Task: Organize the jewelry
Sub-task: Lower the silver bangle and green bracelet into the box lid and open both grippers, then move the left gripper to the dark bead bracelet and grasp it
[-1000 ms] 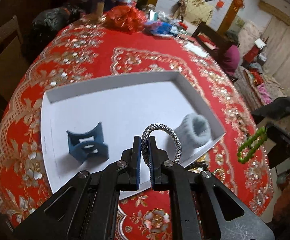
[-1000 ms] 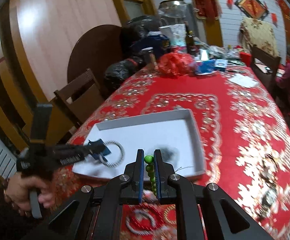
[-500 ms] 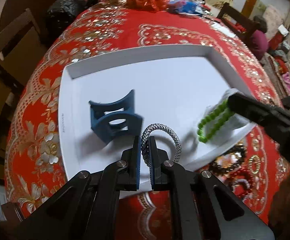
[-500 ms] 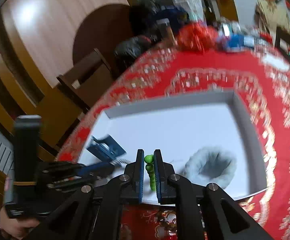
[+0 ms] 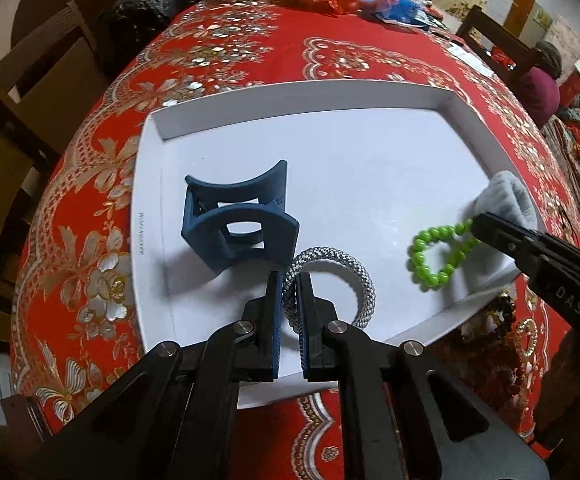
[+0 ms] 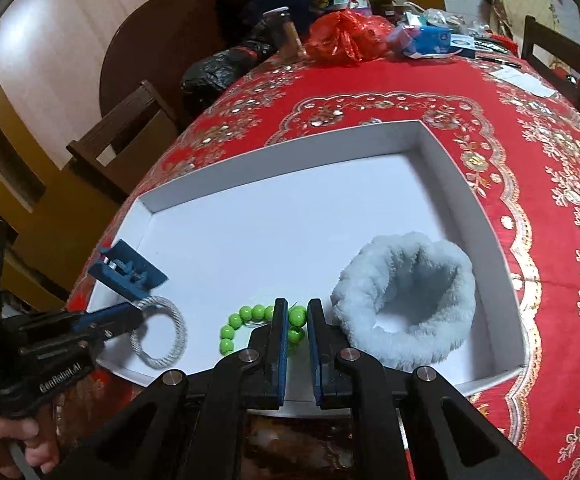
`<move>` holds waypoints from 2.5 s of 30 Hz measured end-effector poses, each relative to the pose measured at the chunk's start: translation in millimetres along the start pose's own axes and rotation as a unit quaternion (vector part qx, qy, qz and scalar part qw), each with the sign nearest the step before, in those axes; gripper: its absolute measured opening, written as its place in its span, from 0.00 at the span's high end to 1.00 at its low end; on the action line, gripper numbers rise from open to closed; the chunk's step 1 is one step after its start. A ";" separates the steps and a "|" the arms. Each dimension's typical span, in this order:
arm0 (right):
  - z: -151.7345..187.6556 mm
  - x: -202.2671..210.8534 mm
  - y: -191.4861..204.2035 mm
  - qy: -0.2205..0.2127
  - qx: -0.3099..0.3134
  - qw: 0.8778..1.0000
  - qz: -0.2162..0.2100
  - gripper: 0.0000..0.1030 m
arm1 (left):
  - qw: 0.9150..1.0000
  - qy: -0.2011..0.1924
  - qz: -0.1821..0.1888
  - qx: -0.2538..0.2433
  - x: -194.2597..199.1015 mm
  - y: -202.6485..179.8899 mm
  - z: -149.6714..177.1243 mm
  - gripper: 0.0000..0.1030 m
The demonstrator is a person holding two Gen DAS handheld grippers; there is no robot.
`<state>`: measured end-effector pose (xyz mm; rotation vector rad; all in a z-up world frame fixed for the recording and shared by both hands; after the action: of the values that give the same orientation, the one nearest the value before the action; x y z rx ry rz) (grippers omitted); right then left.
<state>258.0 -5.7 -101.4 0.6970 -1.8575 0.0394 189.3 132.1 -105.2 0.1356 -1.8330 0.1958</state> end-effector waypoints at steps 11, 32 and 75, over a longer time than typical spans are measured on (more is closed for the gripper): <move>-2.4 15.5 17.5 -0.019 0.021 0.999 -0.033 0.80 | 1.000 -0.004 -0.001 0.008 0.5 -1.3 -0.8 0.58; 122.1 94.7 -63.2 -0.006 -0.038 0.997 0.064 0.68 | 0.995 -0.031 0.028 -0.093 18.0 -64.3 20.7 0.63; 128.0 45.9 -40.8 0.013 0.101 0.985 0.137 0.90 | 0.987 -0.007 0.039 -0.156 -10.4 -124.6 56.0 0.91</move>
<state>158.6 -104.2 -125.1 0.5691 -1.9294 0.4181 163.4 -1.4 -122.0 -0.1532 -1.8595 -0.0395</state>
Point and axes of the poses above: each gripper's, at about its wrist camera, not at the fingertips, and x roughly against the way its jaws point, y to its left, z to its underside, the point moved 10 cm from there along -x, roughly the way its jaws point, and after that the axes turned 11 degrees about y, right-handed, at the moved point
